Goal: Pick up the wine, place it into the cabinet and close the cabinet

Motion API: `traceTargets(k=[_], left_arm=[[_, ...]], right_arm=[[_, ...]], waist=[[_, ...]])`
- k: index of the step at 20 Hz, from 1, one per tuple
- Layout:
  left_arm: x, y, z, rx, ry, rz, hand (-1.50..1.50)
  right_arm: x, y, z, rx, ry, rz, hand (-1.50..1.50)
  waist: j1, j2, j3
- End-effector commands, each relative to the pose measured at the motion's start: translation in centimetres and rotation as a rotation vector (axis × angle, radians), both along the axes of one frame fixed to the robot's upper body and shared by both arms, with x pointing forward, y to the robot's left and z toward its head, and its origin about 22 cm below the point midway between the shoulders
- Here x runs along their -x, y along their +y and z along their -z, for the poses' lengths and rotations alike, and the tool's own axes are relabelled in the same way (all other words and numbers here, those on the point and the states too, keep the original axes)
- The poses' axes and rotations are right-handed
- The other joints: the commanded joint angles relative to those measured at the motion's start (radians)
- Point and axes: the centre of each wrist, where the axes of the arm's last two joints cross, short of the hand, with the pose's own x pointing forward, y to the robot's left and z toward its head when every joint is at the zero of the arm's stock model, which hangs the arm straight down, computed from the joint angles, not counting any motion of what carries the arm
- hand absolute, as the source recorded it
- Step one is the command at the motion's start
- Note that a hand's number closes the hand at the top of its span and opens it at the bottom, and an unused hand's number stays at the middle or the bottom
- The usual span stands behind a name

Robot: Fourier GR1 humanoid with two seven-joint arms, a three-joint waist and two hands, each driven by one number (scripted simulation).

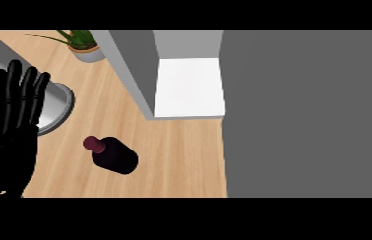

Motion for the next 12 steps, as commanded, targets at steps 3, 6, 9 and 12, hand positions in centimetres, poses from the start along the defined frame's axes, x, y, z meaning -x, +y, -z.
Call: traceTargets(k=[3, 6, 9, 12], left_arm=[[-2.9, -2.2, -0.5, -0.042, -0.018, 0.193, -1.5], [-3.5, 0.6, -0.5, -0.044, -0.017, 0.383, -1.5], [-2.3, -3.8, 3.2, 0.202, 0.307, 0.529, -1.5], [-3.7, -2.8, 2.0, 0.233, 0.341, 0.54, -1.5]], right_arm=[[1.6, -0.9, -1.4, -0.04, -0.072, -0.002, -1.5], [3.2, -0.3, -0.5, -0.055, -0.047, -0.009, -1.5], [2.8, 1.3, 1.1, -0.06, 0.173, -0.258, -1.5], [5.1, -0.7, 0.2, -0.063, 0.198, -0.289, -1.5]], waist=[[0.009, 0.033, -0.004], [0.008, 0.033, -0.005], [0.015, 0.034, -0.004], [0.003, 0.031, -0.003]])
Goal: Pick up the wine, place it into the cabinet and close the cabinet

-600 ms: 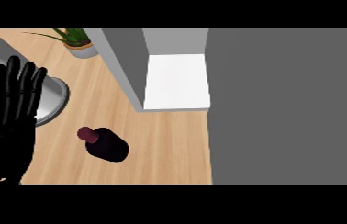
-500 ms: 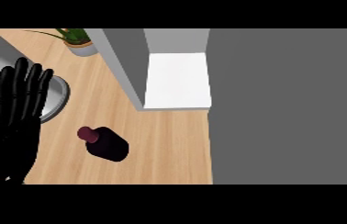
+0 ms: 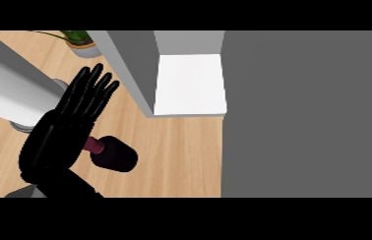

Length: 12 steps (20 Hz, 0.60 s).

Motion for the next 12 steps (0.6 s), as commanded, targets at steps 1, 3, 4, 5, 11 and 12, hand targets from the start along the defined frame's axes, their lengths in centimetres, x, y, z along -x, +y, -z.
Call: traceTargets(k=[1, 3, 4, 5, 11, 12], left_arm=[[0.3, -0.6, 0.4, 0.058, 0.108, 0.116, -1.5], [0.4, -0.4, -1.1, 0.059, 0.115, 0.117, -1.5], [0.6, -1.0, -2.0, 0.062, 0.116, 0.098, -1.5], [-0.7, -0.4, -1.4, 0.065, 0.117, 0.11, -1.5], [0.4, -1.5, -2.8, 0.063, 0.11, 0.096, -1.5], [1.8, 0.4, -1.0, 0.063, 0.101, 0.105, -1.5]], right_arm=[[1.8, -1.4, -1.5, 0.004, 0.058, -0.089, -1.5], [3.2, -1.2, -2.0, 0.007, 0.059, -0.087, -1.5], [3.3, 0.3, -3.5, -0.011, 0.057, -0.071, -1.5], [0.9, -2.3, -1.4, -0.03, 0.065, -0.072, -1.5], [3.0, -1.1, -3.8, -0.002, 0.05, -0.069, -1.5], [1.1, 0.2, -3.2, -0.011, 0.058, -0.041, -1.5]], waist=[[0.008, -0.002, 0.0], [0.012, -0.002, 0.0], [0.016, -0.002, 0.0], [0.016, 0.0, 0.0], [0.016, -0.001, 0.0], [0.022, 0.0, 0.0]])
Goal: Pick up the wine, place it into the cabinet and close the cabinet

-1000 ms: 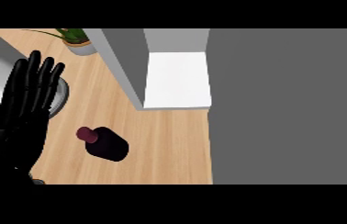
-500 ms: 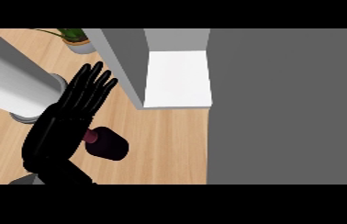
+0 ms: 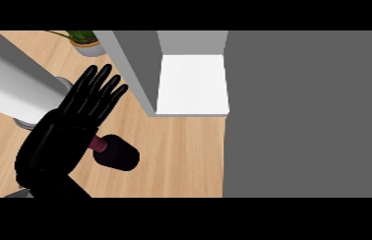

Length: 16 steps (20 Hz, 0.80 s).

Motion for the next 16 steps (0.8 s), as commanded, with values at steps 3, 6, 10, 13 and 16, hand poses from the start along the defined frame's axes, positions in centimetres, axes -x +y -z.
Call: traceTargets(k=[3, 6, 10, 13, 16], left_arm=[[0.8, -1.4, -0.3, 0.002, 0.006, 0.004, -1.5], [2.4, -1.2, 0.3, -0.009, 0.002, 0.002, -1.5], [2.7, 0.1, -1.3, -0.001, 0.015, -0.027, -1.5], [0.8, 0.6, -2.4, -0.003, 0.022, -0.018, -1.5], [2.9, 0.2, -2.2, -0.033, 0.027, -0.043, -1.5]], right_arm=[[1.4, -0.8, -2.3, 0.004, 0.017, -0.023, -1.5], [1.7, 1.0, -1.3, -0.018, 0.0, -0.01, -1.5], [1.3, -0.8, -1.0, 0.016, 0.021, -0.009, -1.5], [1.1, -0.3, -1.7, 0.008, 0.004, -0.031, -1.5], [0.9, 0.3, -0.2, -0.007, 0.004, -0.001, -1.5]], waist=[[0.0, 0.0, 0.0], [0.002, 0.0, 0.0], [0.002, 0.0, 0.0], [0.001, 0.0, 0.0], [0.002, 0.0, 0.0]])
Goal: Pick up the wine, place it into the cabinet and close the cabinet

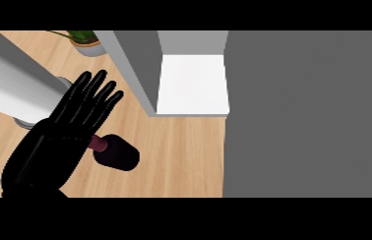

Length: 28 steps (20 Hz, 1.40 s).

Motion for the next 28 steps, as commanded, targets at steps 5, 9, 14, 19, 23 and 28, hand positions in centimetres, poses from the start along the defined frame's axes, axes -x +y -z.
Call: traceTargets(k=[5, 9, 14, 19, 23, 28], left_arm=[[0.1, 1.2, 1.6, -0.028, 0.024, -0.064, -1.5], [1.1, 4.3, 3.1, -0.07, 0.039, -0.109, -1.5], [1.6, 6.3, 4.6, -0.068, 0.045, -0.113, -1.5], [1.0, 6.0, 6.5, -0.105, 0.059, -0.138, -1.5], [0.6, 6.2, 6.4, -0.145, 0.079, -0.152, -1.5], [-1.0, 9.4, 9.1, -0.138, 0.084, -0.158, -1.5]], right_arm=[[-0.5, -1.2, -1.8, 0.016, -0.01, 0.012, -1.5], [0.3, 0.3, -1.1, 0.015, -0.014, 0.004, -1.5], [-1.5, 0.1, -0.1, -0.006, -0.009, 0.018, -1.5], [0.9, 0.1, -1.8, 0.002, -0.009, 0.008, -1.5], [0.5, -0.7, -1.5, 0.013, -0.017, -0.023, -1.5], [0.2, 0.8, -1.3, -0.009, -0.008, -0.013, -1.5]], waist=[[0.0, 0.0, 0.0], [0.002, 0.0, 0.0], [0.004, 0.001, 0.0], [0.0, 0.0, 0.0], [-0.001, 0.0, 0.0], [-0.001, 0.001, 0.0]])
